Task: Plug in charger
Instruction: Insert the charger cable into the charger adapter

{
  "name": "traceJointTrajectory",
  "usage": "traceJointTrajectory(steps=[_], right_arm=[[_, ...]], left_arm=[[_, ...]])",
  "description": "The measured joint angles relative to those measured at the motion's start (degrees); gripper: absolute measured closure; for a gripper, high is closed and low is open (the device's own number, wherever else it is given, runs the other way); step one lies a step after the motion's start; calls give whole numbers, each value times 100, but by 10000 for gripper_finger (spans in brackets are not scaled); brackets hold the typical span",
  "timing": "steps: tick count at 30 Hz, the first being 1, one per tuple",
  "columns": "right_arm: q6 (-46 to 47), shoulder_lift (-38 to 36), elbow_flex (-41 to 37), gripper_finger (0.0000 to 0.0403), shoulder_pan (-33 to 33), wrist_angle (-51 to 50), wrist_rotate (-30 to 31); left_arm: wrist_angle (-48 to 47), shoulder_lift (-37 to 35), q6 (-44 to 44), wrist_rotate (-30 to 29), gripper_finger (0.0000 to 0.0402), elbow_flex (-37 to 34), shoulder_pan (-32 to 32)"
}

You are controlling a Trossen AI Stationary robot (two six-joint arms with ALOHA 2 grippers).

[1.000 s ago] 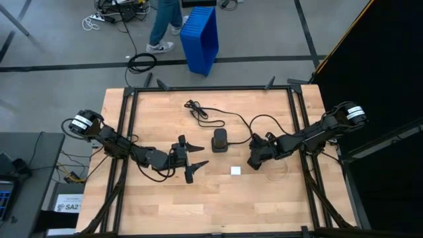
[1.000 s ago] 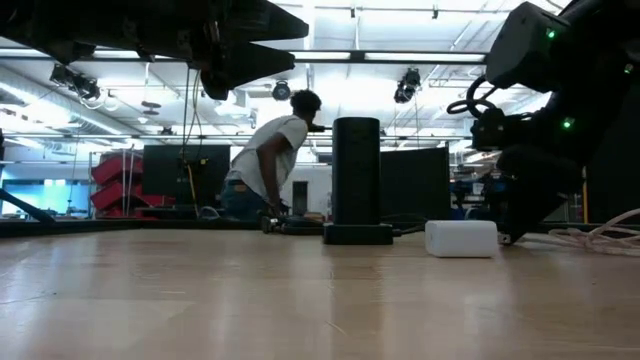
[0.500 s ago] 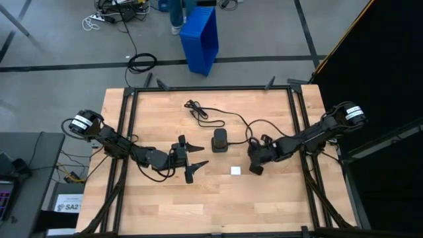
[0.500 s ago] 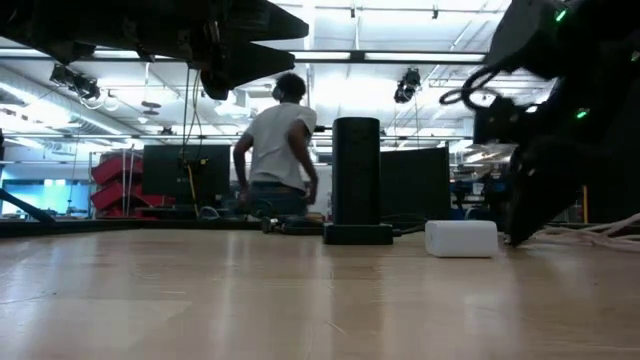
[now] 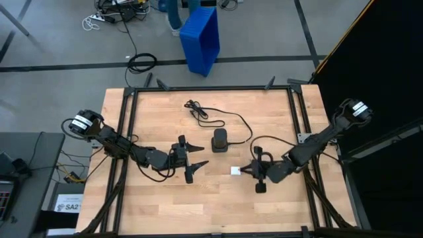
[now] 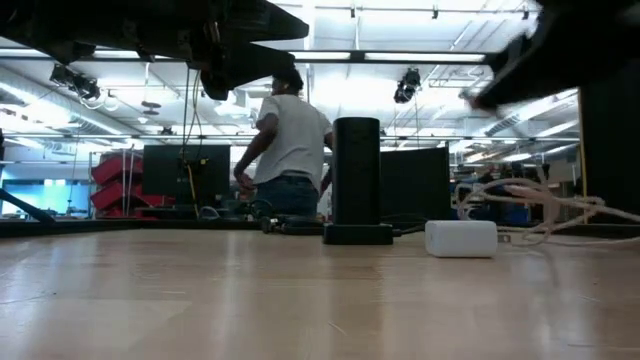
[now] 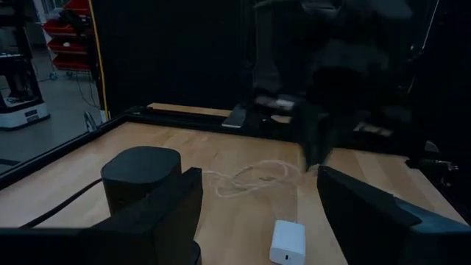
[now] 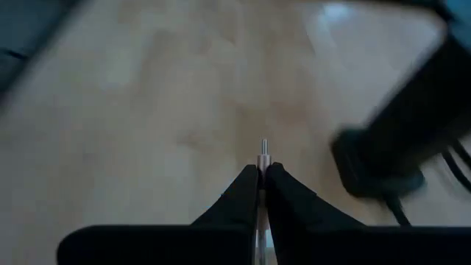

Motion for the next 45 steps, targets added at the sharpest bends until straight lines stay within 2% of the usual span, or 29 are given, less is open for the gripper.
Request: traceJointTrajectory(steps=[6, 16, 23, 29, 34, 45], right_arm=[[-464, 0, 2, 403, 273, 710, -24], [-437, 0, -20, 403, 267, 925, 2], [-446, 0, -22, 403, 267, 1757, -414], [-596, 0, -22, 403, 260, 2096, -459], [-905, -193, -22, 403, 256, 2381, 39], [-2225, -942, -22, 403, 845, 2584, 1791]], left_arm=[[2, 0, -98, 2, 149, 0, 2], [4, 0, -103, 68, 149, 0, 2], [4, 0, -103, 104, 149, 0, 2], [7, 0, -108, 118, 149, 0, 1], [7, 0, -129, 162, 149, 0, 0], [8, 0, -149, 171, 149, 0, 1]])
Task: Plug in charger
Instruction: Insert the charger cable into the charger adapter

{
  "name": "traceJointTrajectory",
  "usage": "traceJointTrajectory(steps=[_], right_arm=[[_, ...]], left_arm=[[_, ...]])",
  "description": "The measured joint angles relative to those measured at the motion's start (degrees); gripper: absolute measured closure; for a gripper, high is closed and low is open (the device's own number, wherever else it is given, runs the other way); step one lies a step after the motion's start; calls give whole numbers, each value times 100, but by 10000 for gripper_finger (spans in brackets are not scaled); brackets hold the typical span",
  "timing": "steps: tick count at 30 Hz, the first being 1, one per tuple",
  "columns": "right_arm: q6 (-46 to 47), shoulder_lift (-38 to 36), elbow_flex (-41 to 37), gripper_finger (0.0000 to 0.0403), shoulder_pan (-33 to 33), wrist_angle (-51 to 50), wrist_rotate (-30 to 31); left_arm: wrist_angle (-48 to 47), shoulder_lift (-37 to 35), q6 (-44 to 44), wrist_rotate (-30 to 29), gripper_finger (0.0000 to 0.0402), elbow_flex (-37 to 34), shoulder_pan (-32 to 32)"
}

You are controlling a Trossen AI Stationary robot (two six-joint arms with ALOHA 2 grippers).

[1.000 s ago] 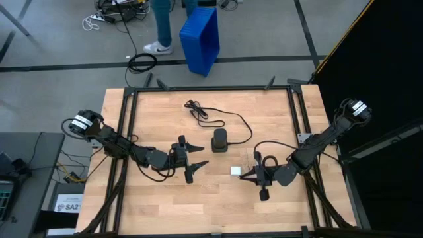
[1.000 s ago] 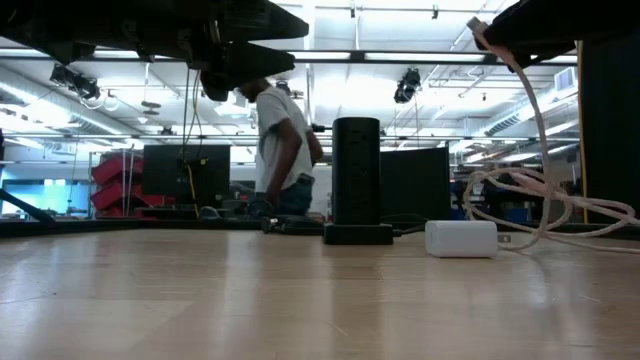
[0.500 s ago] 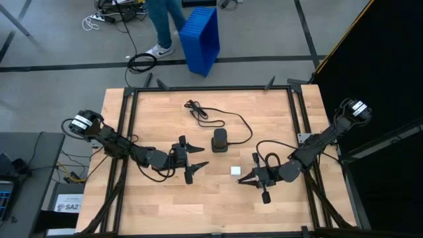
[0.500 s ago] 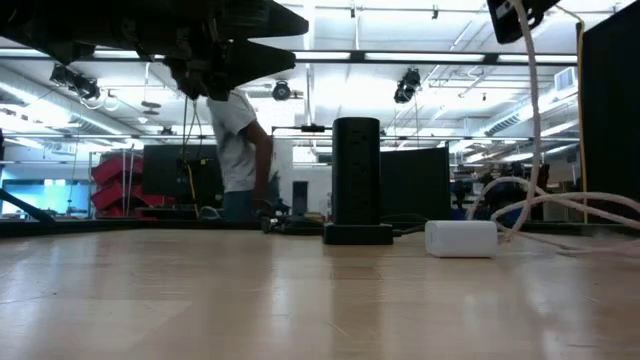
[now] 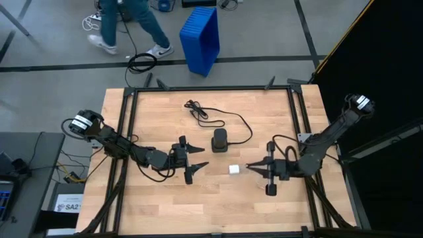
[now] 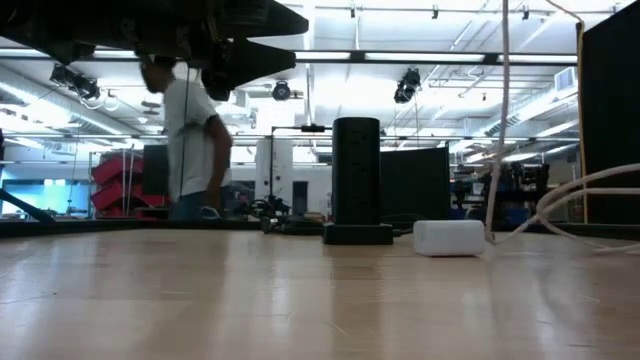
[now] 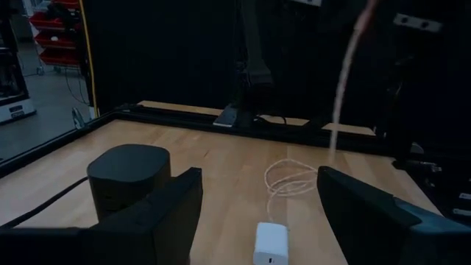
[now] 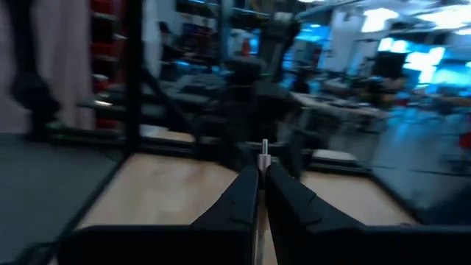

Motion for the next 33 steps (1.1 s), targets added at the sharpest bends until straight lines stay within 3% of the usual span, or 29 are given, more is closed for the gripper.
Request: traceJointTrajectory(steps=[3, 9, 13, 18, 23, 33], right_arm=[[85, -68, 0, 403, 21, -445, 139], [1288, -179, 0, 403, 15, -1495, -95], [1494, -179, 0, 403, 5, -1583, -71], [1123, -158, 0, 403, -231, -1244, -120], [637, 224, 0, 403, -581, -468, -682], [11, 1133, 0, 403, -872, 1171, -1312]], left_arm=[[1, 0, -2, 113, 149, 0, 1], [2, 0, -31, 122, 149, 0, -1], [3, 0, -31, 122, 149, 0, -1], [122, 1, 14, 178, 149, 0, -1], [287, 28, 151, 467, 149, 195, -1], [292, 934, 513, 529, 149, 1041, 10]])
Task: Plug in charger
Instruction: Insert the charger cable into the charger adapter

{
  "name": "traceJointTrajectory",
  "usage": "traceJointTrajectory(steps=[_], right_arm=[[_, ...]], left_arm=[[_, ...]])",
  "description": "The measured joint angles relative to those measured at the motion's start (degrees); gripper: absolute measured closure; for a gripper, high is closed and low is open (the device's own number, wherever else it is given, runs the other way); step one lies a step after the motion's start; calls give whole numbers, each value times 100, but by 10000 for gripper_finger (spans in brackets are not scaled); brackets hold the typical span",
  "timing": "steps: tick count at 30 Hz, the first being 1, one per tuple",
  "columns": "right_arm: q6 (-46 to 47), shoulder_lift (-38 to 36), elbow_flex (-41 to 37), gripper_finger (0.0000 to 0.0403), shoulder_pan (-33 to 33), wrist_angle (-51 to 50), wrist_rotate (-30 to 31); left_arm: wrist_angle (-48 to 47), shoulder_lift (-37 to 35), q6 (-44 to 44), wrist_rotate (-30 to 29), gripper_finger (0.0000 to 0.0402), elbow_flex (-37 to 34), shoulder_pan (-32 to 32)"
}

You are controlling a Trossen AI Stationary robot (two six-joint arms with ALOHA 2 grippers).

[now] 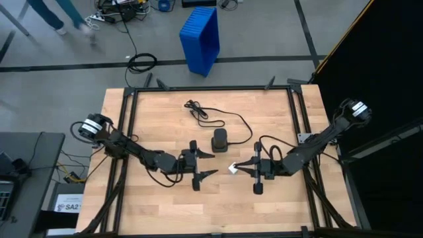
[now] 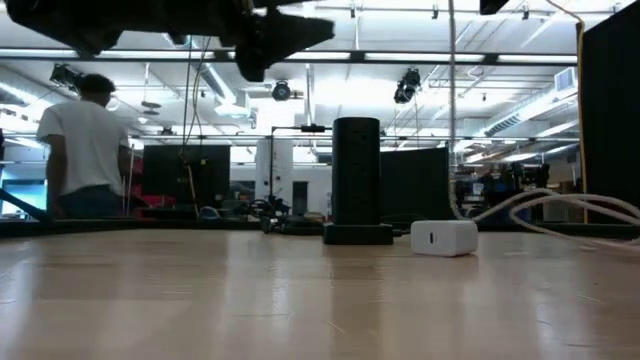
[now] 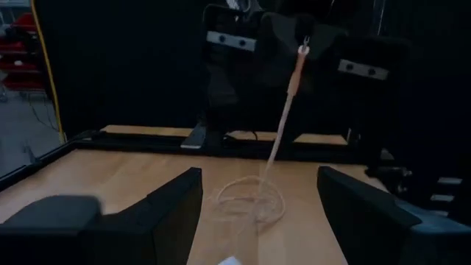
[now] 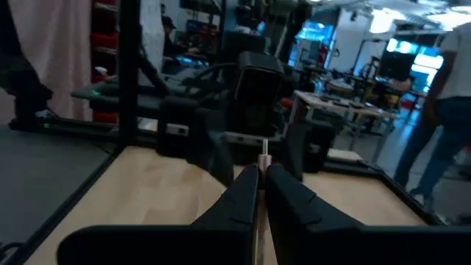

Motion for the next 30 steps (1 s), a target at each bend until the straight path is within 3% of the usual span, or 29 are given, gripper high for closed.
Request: traceJointTrajectory(steps=[15, 30], right_arm=[[15, 198, 0, 403, -19, 260, -120], [22, 196, 0, 403, -191, 446, -181]], left_arm=[[-16, 766, 458, 547, 149, 1136, 120], [-88, 766, 397, 745, 175, 1212, 304]])
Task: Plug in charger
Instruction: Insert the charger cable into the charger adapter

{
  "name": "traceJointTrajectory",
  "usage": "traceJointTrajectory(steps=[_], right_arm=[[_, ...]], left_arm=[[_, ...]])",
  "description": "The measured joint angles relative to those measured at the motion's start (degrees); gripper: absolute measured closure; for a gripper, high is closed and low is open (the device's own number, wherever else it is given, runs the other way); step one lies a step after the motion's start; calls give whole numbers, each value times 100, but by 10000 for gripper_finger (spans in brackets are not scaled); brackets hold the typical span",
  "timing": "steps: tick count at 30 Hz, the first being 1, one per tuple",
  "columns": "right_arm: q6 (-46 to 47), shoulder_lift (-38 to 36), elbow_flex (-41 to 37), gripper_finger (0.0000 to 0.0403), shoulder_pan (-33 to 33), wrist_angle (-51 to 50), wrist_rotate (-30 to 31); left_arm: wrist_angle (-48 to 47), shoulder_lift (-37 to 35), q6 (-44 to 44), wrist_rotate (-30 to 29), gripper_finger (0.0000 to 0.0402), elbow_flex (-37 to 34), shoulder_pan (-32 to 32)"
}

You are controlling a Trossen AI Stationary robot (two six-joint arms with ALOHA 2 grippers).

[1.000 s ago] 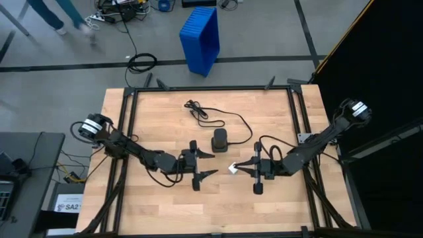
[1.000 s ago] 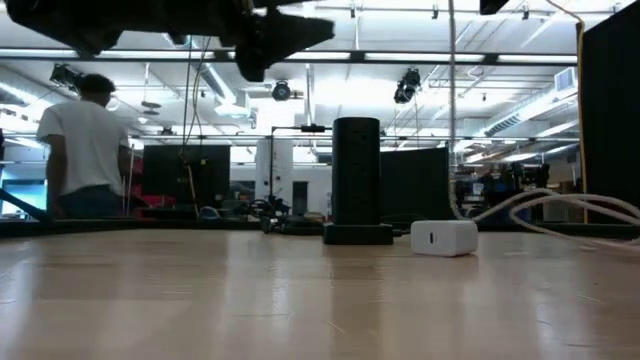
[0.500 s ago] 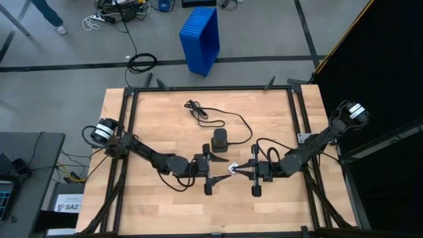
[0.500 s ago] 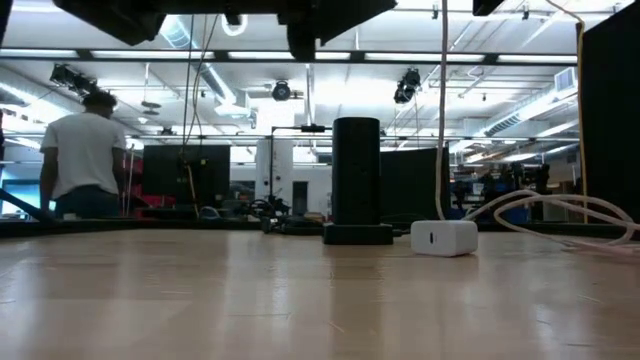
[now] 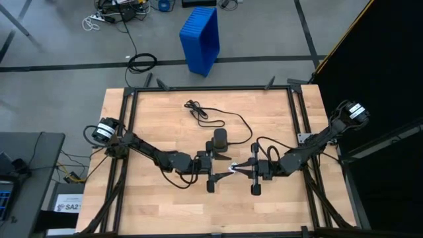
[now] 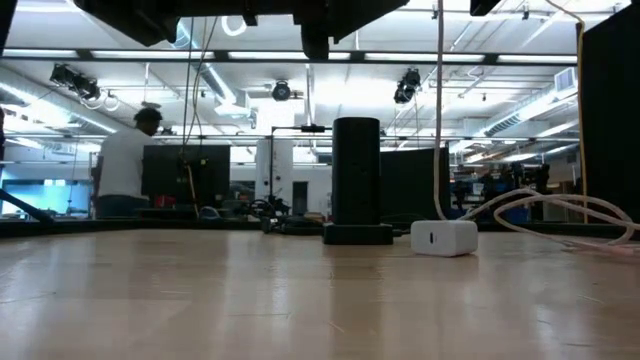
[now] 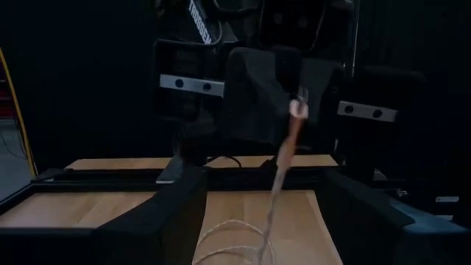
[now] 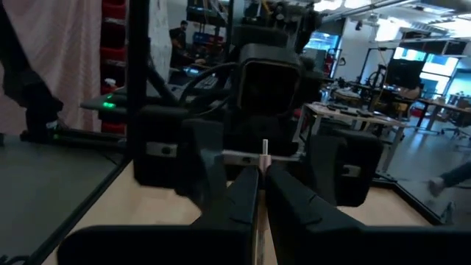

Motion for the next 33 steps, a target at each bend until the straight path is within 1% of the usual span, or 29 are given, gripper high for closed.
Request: traceJointTrajectory(steps=[6, 16, 20, 23, 25, 31, 33], right_arm=[[24, 0, 0, 403, -142, 8, -207], [109, 0, 0, 403, -278, 16, -427], [111, 0, 0, 403, -280, 16, -427], [114, 0, 0, 403, -280, 16, -425], [114, 0, 0, 403, -280, 15, -425], [114, 0, 0, 403, -282, -9, -401], [114, 0, 0, 403, -282, -8, -398]], left_arm=[[31, 0, -5, 0, 189, 0, 33], [108, 0, -7, -4, 191, 0, 111], [108, 0, 18, -37, 208, 0, 125], [96, 0, 38, -35, 240, 0, 122], [57, -1, 70, -34, 269, 0, 120], [-104, -2, 337, -6, 380, 0, 114], [-102, -2, 336, 4, 394, 0, 111]])
